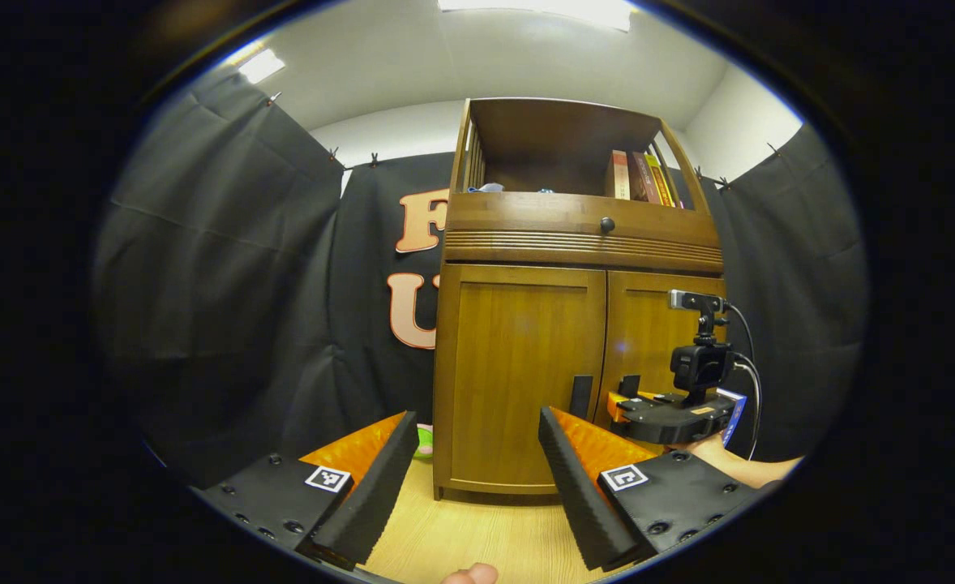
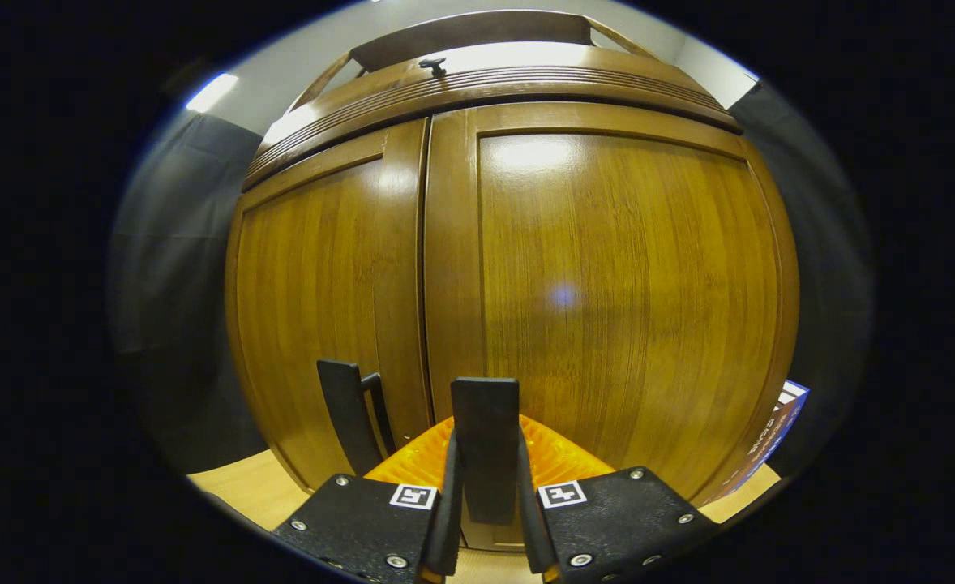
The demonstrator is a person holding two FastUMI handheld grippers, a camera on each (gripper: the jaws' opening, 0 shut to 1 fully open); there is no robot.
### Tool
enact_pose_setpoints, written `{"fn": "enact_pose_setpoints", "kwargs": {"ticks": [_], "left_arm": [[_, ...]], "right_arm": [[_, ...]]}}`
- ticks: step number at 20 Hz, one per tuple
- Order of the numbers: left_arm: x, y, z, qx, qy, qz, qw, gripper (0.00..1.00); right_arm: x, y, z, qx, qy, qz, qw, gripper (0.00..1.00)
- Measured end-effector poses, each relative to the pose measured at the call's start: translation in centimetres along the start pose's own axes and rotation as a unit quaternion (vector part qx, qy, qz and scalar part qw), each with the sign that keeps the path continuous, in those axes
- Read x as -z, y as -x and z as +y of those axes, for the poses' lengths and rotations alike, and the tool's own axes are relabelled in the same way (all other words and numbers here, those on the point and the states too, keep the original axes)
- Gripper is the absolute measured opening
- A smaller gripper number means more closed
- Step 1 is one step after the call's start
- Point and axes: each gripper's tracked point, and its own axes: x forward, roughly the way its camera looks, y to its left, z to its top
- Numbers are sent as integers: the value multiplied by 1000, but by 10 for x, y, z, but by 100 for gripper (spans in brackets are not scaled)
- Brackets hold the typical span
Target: Open the right door of the double-door shoe cabinet with the right hand, and open the left door with the left hand.
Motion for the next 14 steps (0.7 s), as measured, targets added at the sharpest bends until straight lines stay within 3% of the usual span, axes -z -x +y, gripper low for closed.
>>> {"fn": "enact_pose_setpoints", "kwargs": {"ticks": [3, 11, 12, 14], "left_arm": [[-2, 1, -1, -5, -5, -4, 1000, 96], [-5, 7, -27, 12, -13, -9, 1000, 95], [-4, 6, -32, 19, -11, -6, 1000, 95], [0, 8, -45, 33, -5, 1, 999, 96]], "right_arm": [[-3, 8, 0, 8, 3, 1, 1000, 31], [2, 91, -10, -29, -12, 0, 1000, 31], [5, 103, -13, -33, -16, 2, 999, 25], [4, 126, -22, -39, -21, 3, 999, 31]]}}
